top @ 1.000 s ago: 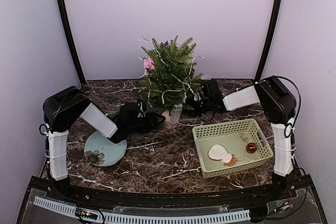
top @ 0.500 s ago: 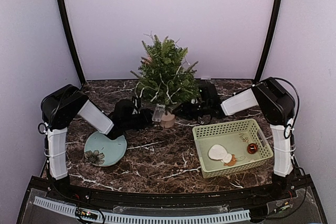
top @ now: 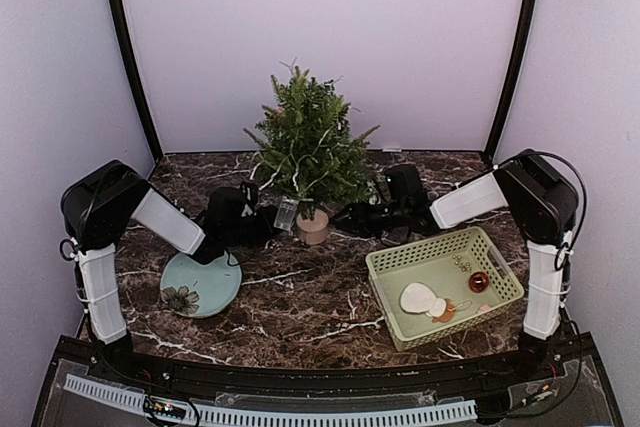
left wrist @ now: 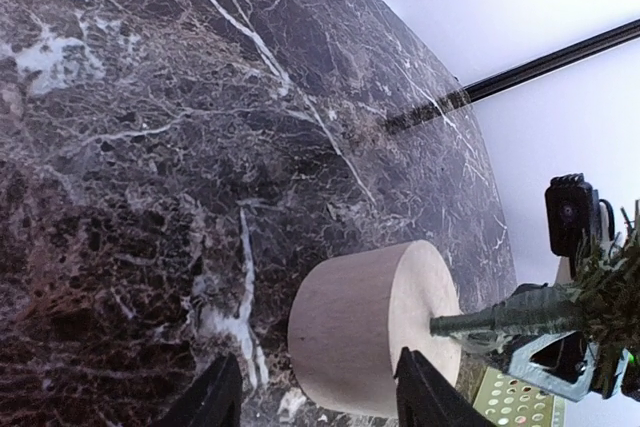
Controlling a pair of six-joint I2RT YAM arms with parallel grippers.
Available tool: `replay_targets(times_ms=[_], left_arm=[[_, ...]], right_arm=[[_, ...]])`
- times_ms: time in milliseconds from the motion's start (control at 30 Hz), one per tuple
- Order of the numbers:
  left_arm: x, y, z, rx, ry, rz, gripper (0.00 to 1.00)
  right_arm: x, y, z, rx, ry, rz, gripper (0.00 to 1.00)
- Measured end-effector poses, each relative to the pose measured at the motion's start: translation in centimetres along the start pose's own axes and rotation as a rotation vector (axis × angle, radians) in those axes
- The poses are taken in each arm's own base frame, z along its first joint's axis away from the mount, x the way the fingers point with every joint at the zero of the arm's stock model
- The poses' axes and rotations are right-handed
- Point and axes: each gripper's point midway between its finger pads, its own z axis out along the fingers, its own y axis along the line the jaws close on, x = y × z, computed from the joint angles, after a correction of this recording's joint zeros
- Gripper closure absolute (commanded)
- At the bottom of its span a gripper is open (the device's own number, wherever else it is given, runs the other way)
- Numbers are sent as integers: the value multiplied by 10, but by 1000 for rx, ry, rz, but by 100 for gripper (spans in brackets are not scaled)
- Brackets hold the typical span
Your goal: Decorate the small christmas tree
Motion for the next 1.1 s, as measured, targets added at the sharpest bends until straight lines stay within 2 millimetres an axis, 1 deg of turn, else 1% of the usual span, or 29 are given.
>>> replay_targets(times_ms=[67, 133, 267, 400, 533, 633, 733, 800, 900, 933, 1000, 1100], left_arm=[[-2, 0, -8, -10, -8, 1, 40], [-7, 1, -15, -19, -24, 2, 38], [-19, 1, -32, -31, -65, -3, 33], [-28, 4, -47, -55, -102, -12, 28], [-34, 7, -67, -89, -139, -25, 23], [-40, 8, -82, -118, -177, -26, 23], [-46, 5, -100, -136, -209, -13, 23], [-52, -2, -113, -136, -232, 9, 22], [-64, -19, -130, -112, -274, 49, 22], [-68, -25, -136, -101, -287, 61, 22], [-73, -34, -145, -88, -305, 83, 22], [-78, -44, -156, -72, -323, 120, 22]], right_arm=[[-4, 8, -11, -7, -18, -8, 67], [-12, 16, -24, -18, -47, -20, 64], [-28, 26, -50, -25, -108, -32, 61], [-38, 24, -76, 3, -152, -25, 59], [-33, 15, -104, 67, -167, -16, 56], [-21, 9, -130, 143, -167, -29, 54], [-6, 11, -153, 215, -148, -60, 50], [8, 17, -172, 260, -129, -88, 47], [30, 20, -194, 329, -92, -111, 43], [39, 19, -199, 357, -70, -116, 42], [59, 15, -202, 408, -14, -119, 41], [96, -4, -200, 507, 106, -121, 42]])
